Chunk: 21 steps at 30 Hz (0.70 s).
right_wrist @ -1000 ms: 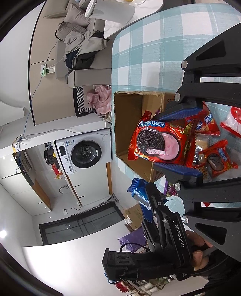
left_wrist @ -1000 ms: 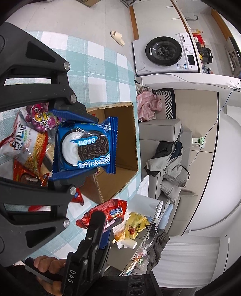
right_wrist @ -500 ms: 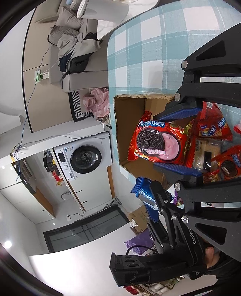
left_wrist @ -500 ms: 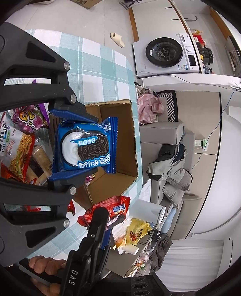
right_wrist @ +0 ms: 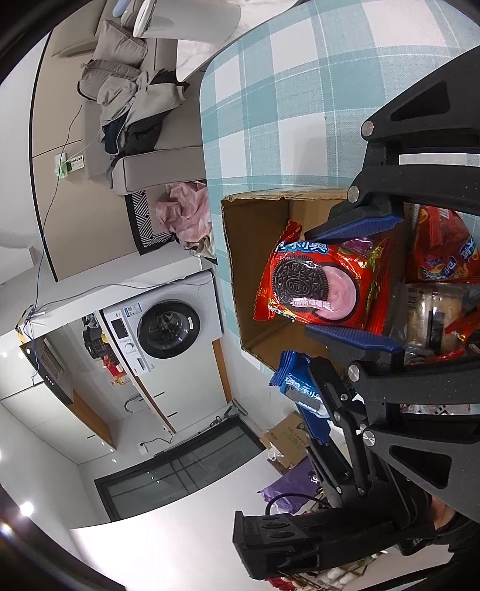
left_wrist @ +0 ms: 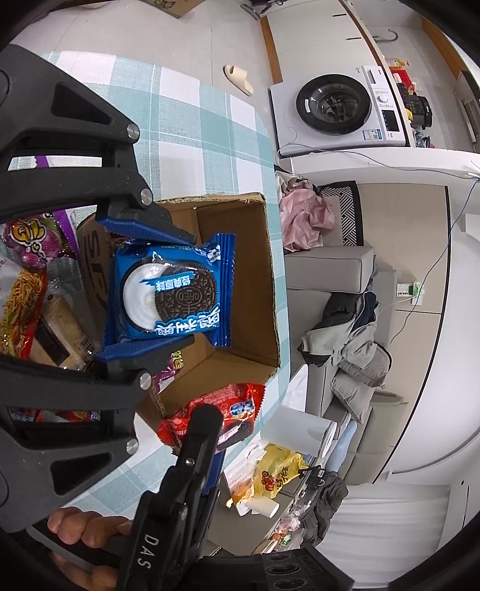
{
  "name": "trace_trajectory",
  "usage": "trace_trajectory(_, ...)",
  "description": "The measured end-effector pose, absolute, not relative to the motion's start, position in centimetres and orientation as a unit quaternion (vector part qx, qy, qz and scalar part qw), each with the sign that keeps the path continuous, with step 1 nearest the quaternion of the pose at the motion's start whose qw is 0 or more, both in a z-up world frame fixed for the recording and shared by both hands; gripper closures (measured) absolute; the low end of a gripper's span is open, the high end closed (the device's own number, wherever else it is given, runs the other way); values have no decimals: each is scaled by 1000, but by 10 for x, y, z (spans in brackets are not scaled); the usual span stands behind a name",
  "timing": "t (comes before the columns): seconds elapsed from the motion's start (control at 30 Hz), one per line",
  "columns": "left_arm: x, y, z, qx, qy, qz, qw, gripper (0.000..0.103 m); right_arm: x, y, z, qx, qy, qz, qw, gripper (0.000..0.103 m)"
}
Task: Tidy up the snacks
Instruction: 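Lower both Oreo packs into the box and open both tools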
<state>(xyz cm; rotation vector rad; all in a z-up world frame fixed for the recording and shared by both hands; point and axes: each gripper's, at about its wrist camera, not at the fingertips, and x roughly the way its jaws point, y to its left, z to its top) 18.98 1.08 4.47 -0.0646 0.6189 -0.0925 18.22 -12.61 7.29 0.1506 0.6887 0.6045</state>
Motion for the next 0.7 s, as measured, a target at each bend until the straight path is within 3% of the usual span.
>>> trace_trajectory(0.7, 219, 8, 27, -31, 317, -51, 947, 60, 205, -116, 61, 70, 348, 284, 891, 59)
